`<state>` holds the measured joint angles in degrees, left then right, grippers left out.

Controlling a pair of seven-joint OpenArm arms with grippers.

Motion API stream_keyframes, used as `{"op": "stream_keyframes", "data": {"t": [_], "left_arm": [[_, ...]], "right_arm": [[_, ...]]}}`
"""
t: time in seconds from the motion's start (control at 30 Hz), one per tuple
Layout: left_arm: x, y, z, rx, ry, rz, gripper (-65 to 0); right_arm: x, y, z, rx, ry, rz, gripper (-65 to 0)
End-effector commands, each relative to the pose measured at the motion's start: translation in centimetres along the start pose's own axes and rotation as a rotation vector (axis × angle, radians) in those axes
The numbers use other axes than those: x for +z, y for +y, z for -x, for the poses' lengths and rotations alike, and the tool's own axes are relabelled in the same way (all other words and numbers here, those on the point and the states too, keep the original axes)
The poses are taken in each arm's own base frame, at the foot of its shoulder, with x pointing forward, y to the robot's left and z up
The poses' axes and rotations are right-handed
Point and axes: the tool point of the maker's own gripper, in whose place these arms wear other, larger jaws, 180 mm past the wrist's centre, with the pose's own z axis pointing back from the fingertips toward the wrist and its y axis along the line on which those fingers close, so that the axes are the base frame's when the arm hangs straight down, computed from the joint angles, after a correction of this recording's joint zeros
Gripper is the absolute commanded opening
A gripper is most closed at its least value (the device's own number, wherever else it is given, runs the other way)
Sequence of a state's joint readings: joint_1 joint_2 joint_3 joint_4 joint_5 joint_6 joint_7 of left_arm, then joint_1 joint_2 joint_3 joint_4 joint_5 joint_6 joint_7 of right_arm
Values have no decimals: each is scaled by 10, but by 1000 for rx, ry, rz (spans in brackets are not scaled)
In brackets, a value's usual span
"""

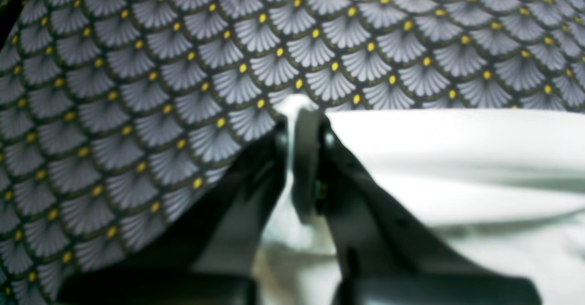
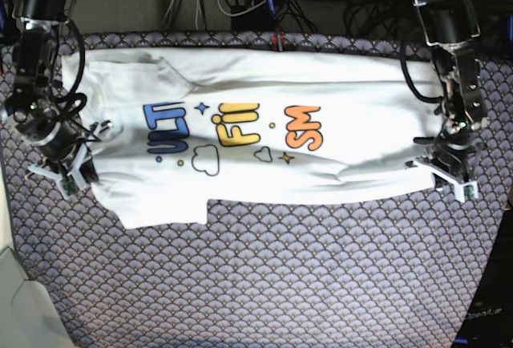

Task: Fold the T-shirt properly
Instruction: 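Grasp the hem and fold it over toward the collar, then lower the folded hem and open the right gripper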

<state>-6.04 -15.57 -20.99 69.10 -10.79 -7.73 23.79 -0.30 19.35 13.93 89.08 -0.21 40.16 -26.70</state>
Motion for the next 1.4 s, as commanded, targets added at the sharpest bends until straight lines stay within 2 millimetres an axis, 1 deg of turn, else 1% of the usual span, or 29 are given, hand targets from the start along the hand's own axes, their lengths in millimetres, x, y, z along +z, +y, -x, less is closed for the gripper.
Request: {"op": "stream_keyframes", "data": {"t": [0.0, 0.17, 0.27, 0.37, 0.4, 0.5, 0.57, 0.6, 0.7, 0.77, 0.87, 1.03, 1.13, 1.17, 1.27, 1.37], "left_arm": [[5, 8, -26, 0, -76, -10, -643], [26, 27, -17, 25, -89, -37, -643], [34, 28, -12, 10, -88, -38, -644], [46, 27, -5, -16, -87, -34, -644], [50, 27, -4, -25, -88, -32, -644], [61, 26, 2, -48, -84, -28, -644], [66, 27, 8, -60, -73, -27, -644], [69, 27, 12, -65, -64, -27, -644], [75, 31, 28, -75, -30, -32, -644], [76, 33, 34, -75, -16, -35, -644], [81, 50, 33, -53, -21, -77, -644], [79, 58, 36, -46, -11, -94, -643], [75, 63, 45, -35, 13, -102, -641], [71, 63, 40, -35, 6, -102, -641], [65, 65, 39, -21, 9, -106, -641], [60, 62, 31, -12, -9, -103, -641]], "right_arm": [[7, -7, -11, 20, -39, 18, -650], [26, 16, 1, 57, -22, -8, -650], [35, 25, 4, 76, -19, -18, -650], [48, 24, 11, 79, -9, -1, -650], [51, 24, 13, 79, -4, 1, -650], [55, 16, 18, 59, 6, 32, -650], [60, 6, 23, 23, 9, 71, -650], [64, 4, 28, 7, 18, 86, -650], [70, 3, 41, -10, 45, 95, -650], [73, 10, 51, -15, 70, 81, -650], [76, 20, 62, -29, 93, 63, -650], [75, 32, 67, -59, 101, 47, -650], [77, 38, 73, -70, 113, 39, -650], [77, 40, 74, -74, 116, 36, -650], [76, 45, 75, -72, 120, 22, -650], [75, 50, 78, -73, 135, 10, -650]]}}
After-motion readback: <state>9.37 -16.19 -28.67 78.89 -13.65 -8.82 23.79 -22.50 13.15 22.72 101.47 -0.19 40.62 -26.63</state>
